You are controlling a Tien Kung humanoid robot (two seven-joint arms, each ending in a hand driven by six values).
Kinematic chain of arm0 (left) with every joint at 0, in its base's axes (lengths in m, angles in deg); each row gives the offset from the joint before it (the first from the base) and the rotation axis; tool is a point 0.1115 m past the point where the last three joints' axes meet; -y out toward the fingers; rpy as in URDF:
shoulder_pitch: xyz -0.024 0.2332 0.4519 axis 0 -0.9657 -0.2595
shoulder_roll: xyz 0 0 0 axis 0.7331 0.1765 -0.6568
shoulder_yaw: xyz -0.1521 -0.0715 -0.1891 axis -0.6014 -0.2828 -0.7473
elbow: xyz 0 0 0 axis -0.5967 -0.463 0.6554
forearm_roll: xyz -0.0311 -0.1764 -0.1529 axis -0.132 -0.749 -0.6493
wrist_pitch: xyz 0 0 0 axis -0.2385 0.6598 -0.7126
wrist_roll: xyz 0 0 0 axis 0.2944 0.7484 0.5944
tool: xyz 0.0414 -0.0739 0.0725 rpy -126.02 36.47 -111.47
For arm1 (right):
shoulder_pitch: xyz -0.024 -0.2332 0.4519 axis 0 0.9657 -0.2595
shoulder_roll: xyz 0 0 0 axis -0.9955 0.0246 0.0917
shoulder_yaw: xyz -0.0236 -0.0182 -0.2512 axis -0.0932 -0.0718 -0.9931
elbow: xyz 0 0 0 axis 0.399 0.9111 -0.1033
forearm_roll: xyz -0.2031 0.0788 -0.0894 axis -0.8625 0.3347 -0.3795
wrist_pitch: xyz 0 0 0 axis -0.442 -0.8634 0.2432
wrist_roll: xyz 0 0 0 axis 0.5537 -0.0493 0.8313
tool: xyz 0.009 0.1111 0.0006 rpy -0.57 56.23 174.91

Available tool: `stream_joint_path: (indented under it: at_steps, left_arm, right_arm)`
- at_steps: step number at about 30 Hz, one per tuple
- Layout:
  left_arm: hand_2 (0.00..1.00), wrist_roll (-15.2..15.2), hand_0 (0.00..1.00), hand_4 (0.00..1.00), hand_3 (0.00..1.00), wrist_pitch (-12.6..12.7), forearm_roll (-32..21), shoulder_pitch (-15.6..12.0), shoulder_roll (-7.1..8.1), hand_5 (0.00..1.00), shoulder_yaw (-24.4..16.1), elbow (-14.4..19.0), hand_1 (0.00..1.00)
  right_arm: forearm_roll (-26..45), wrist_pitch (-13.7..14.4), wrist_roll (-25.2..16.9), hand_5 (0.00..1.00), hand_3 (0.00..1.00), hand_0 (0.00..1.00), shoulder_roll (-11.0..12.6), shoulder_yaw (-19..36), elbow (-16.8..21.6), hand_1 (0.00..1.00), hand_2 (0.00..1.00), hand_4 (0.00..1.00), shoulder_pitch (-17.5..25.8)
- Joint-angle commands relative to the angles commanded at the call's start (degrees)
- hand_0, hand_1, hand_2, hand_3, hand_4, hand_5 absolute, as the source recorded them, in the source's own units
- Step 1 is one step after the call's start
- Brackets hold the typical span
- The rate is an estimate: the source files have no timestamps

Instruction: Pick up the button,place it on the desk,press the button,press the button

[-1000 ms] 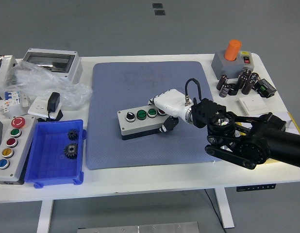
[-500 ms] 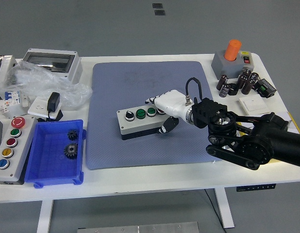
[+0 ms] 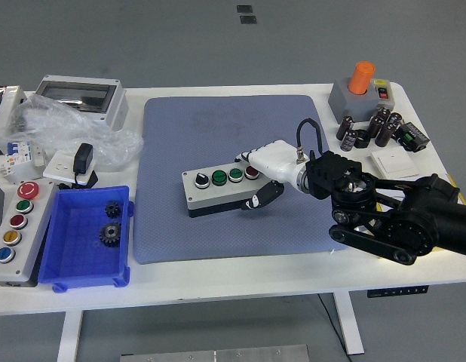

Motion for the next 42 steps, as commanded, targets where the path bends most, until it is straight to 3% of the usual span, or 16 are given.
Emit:
stream_joint_path:
  at_steps: [7,18,22,27,33,34,39,40,42]
  left_arm:
    - [0.601,-0.05,0.593,0.511,0.609,0.17,-0.21,0.05,-0.01,0.471,0.26,-0.02,0.630]
    - [0.602,-0.20,0.593,0.508,0.608,0.29,-0.30,-0.15,-0.16,0.463,0.28,-0.01,0.630]
    - [0.602,-0.16,0.593,0.509,0.608,0.28,-0.57,-0.21,-0.19,0.461,0.35,-0.06,0.630]
    - [0.602,-0.21,0.593,0.509,0.608,0.26,-1.08,-0.34,-0.20,0.461,0.88,-0.13,0.630]
    - [0.602,-0.15,0.593,0.508,0.608,0.27,-1.85,-0.20,0.02,0.460,1.83,-0.19,0.629]
    - [0.603,-0.14,0.593,0.509,0.609,0.27,-1.96,-0.14,0.04,0.458,1.97,-0.20,0.629]
    - [0.603,-0.08,0.593,0.509,0.609,0.21,-2.10,0.14,0.13,0.458,2.16,-0.22,0.629]
    - [0.603,-0.06,0.593,0.510,0.609,0.19,-2.13,0.20,0.14,0.459,2.17,-0.22,0.629]
    - [0.603,-0.01,0.593,0.510,0.609,0.17,-2.18,0.25,0.16,0.459,2.20,-0.22,0.629]
  right_arm:
    - [1.15,-0.64,0.95,0.691,0.892,0.704,1.91,0.56,4.04,0.727,0.818,0.998,0.57]
    - [1.06,1.03,0.82,0.717,0.898,0.682,4.11,5.11,7.98,0.712,0.813,0.998,1.99]
    - [-0.98,1.00,3.16,0.723,0.903,0.678,7.21,9.39,12.55,0.714,0.819,0.998,4.89]
    - [-5.05,-1.99,7.67,0.723,0.903,0.678,11.24,13.54,18.45,0.714,0.819,0.998,7.53]
    - [-9.67,-8.16,14.56,0.735,0.908,0.675,12.81,12.48,25.19,0.722,0.827,0.998,7.10]
    - [-9.74,-8.80,15.69,0.587,0.869,0.635,12.61,12.14,26.17,0.682,0.727,0.998,6.90]
    - [-7.15,-10.56,17.59,0.587,0.869,0.635,11.17,10.64,27.65,0.682,0.727,0.998,6.12]
    - [-6.53,-10.80,17.70,0.240,0.910,0.342,10.81,10.23,27.46,0.417,0.347,0.620,5.98]
    - [-5.55,-11.02,17.77,0.240,0.910,0.342,10.24,9.61,26.99,0.417,0.347,0.620,5.78]
